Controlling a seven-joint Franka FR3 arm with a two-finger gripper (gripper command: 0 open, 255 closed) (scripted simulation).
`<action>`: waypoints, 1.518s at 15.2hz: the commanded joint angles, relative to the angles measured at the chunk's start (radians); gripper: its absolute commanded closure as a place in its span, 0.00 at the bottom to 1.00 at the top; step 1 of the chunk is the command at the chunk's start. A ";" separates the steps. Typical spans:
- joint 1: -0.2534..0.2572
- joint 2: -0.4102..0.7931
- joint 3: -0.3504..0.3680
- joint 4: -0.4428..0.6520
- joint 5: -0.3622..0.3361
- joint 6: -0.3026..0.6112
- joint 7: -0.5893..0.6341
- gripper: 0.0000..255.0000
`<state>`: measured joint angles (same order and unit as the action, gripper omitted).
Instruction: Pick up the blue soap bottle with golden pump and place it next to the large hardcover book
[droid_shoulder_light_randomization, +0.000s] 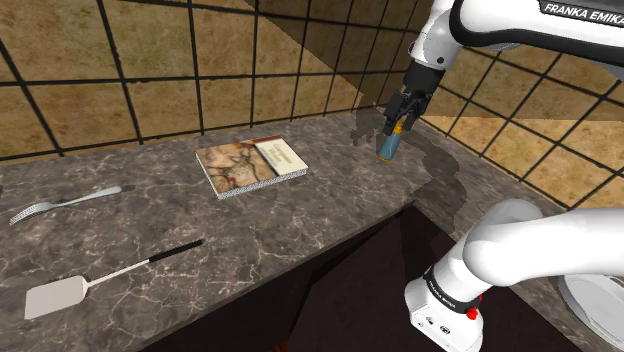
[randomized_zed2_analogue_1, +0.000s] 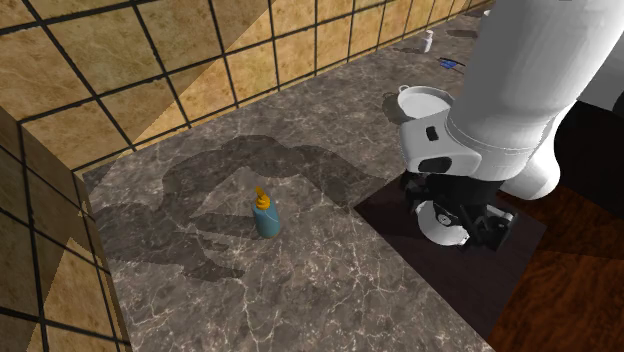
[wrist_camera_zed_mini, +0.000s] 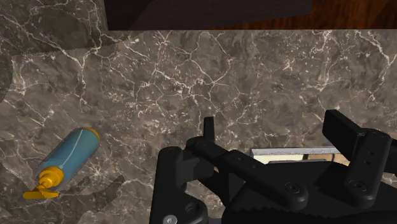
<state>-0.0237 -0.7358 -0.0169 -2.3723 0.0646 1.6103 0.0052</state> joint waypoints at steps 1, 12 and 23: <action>0.000 0.000 0.000 0.000 0.000 0.000 0.000 0.00; -0.103 0.357 -0.120 0.167 -0.077 0.108 -0.018 0.00; -0.195 0.725 -0.234 0.430 -0.087 0.137 -0.041 0.00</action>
<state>-0.2103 -0.0442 -0.2418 -1.9742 -0.0244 1.7536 -0.0356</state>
